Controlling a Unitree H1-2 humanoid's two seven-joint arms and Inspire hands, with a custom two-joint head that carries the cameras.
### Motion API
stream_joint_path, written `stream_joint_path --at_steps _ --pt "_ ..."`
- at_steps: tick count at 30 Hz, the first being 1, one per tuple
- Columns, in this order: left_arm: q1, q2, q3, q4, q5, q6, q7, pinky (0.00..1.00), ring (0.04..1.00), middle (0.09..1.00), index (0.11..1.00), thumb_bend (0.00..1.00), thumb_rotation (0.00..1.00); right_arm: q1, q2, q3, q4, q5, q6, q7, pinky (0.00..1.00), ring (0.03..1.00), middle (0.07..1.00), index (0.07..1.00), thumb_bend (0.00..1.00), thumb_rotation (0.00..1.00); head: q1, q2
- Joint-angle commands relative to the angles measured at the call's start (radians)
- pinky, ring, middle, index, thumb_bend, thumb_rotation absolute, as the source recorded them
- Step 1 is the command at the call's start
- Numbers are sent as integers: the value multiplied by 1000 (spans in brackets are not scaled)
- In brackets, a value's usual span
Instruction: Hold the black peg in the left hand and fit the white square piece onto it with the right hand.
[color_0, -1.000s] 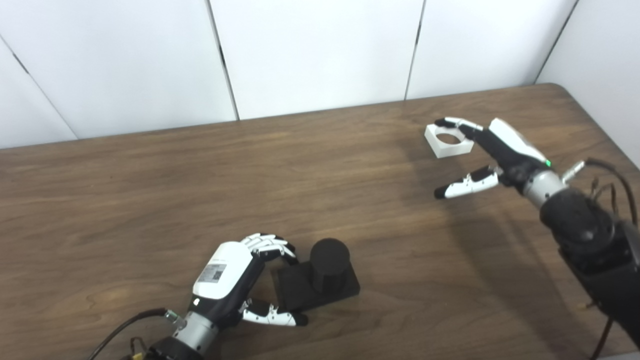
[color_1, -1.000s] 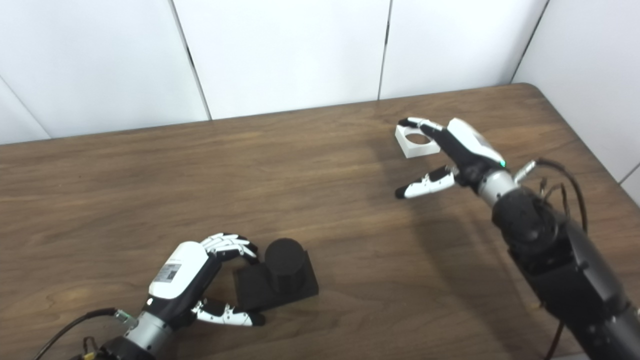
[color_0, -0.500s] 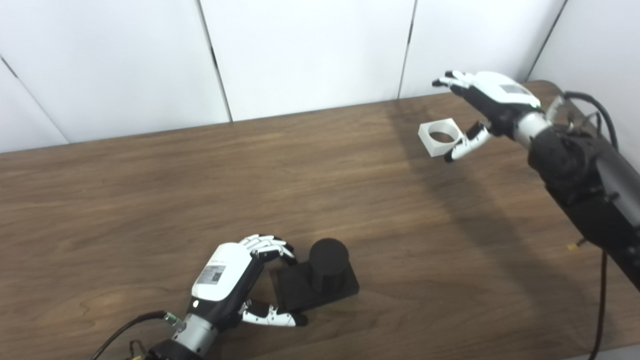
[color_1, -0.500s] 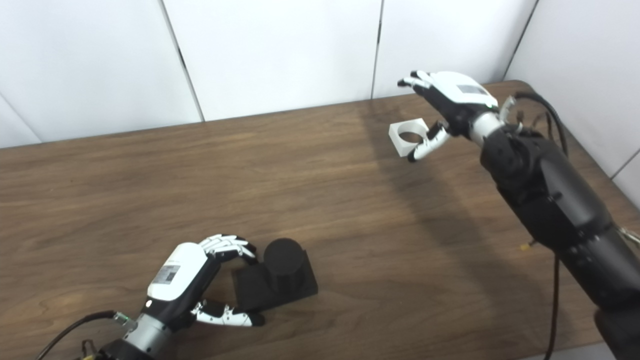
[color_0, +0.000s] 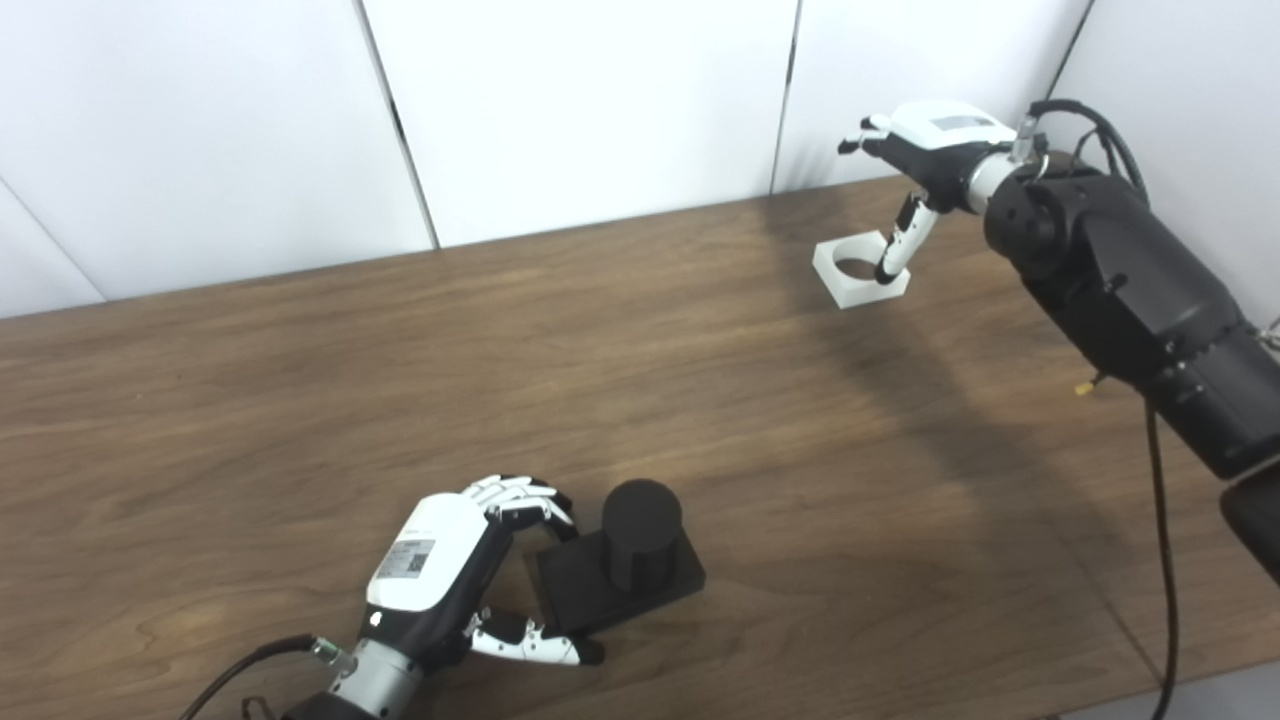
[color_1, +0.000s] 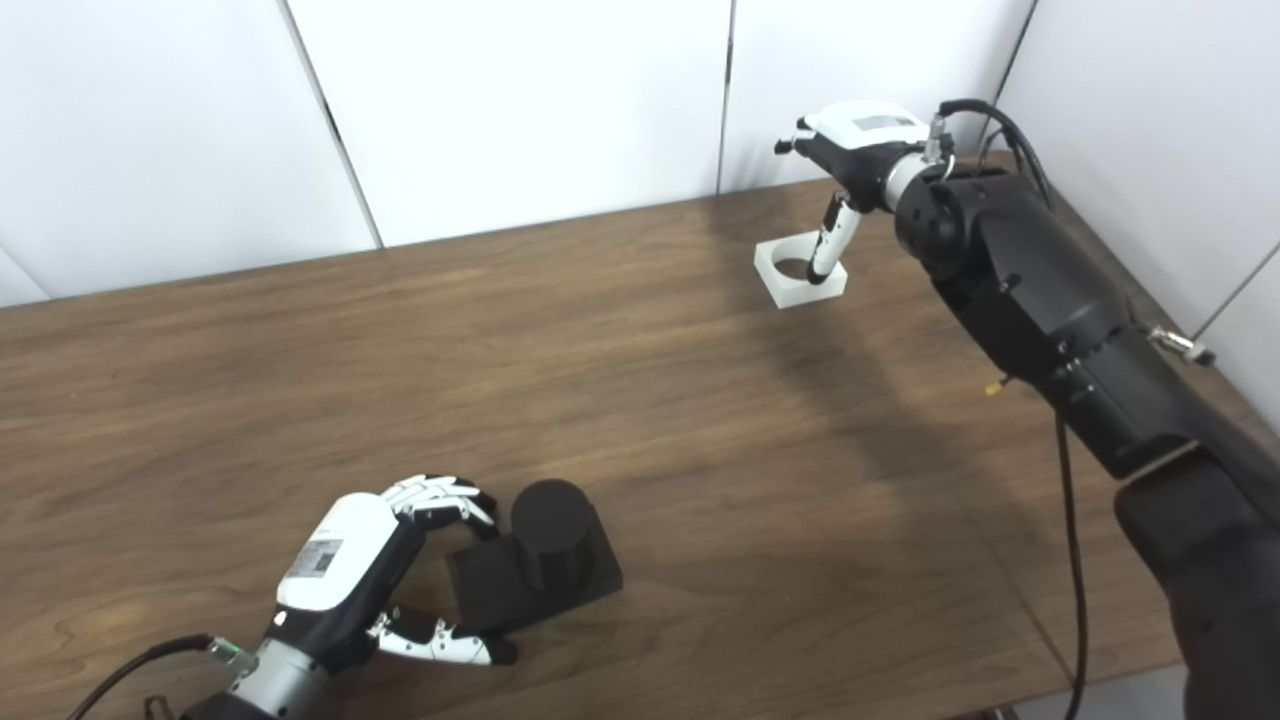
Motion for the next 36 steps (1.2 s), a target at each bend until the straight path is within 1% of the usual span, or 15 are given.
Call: stream_joint_path --at_steps 1,5,7,11,13,17,23,26,29,30,36 --pt "36 16 -24 2 7 25 -71 836 813 755 488 515 41 -72 -28 -3 8 -33 -13 1 1000 1000 1000 894 912 141 1 4" --pt "39 15 -22 -7 5 30 -73 832 811 754 488 515 41 -96 -26 26 55 -55 -14 43 1000 1000 1000 873 957 192 5 8" --pt "40 15 -22 -16 6 38 -80 834 814 756 488 515 41 -106 -29 42 60 -70 -2 81 1000 1000 1000 876 961 206 10 15" --pt "39 16 -26 -28 15 49 -88 836 816 758 488 515 41 -128 -28 68 75 -98 20 158 997 1000 999 864 993 219 9 17" --pt "37 15 -29 -30 21 52 -91 833 814 757 488 515 42 -130 -27 71 80 -104 20 170 994 1000 999 862 999 220 7 18" --pt "36 8 -29 -40 22 64 -104 840 817 759 488 515 42 -120 -20 53 88 -93 22 158 983 1000 996 869 997 223 11 18" --pt "38 -5 -27 -36 14 62 -95 834 814 757 488 515 41 -92 -12 15 84 -70 18 131 943 1000 985 911 981 207 19 17" --pt "37 -7 -27 -34 15 63 -94 838 817 758 488 515 41 -84 -10 3 87 -65 13 114 968 1000 988 935 961 200 22 16" --pt "37 -8 -26 -33 17 62 -92 837 816 757 488 515 41 -78 -7 -2 93 -57 2 94 981 1000 986 948 946 194 22 16" --pt "38 -9 -27 -34 17 64 -93 837 816 757 488 515 41 -76 -5 -3 94 -55 2 89 981 1000 986 948 946 194 21 6" --pt "42 -15 -32 -42 18 68 -97 840 817 758 488 515 41 -60 -2 -5 87 -40 -10 71 951 1000 981 944 916 198 31 7"
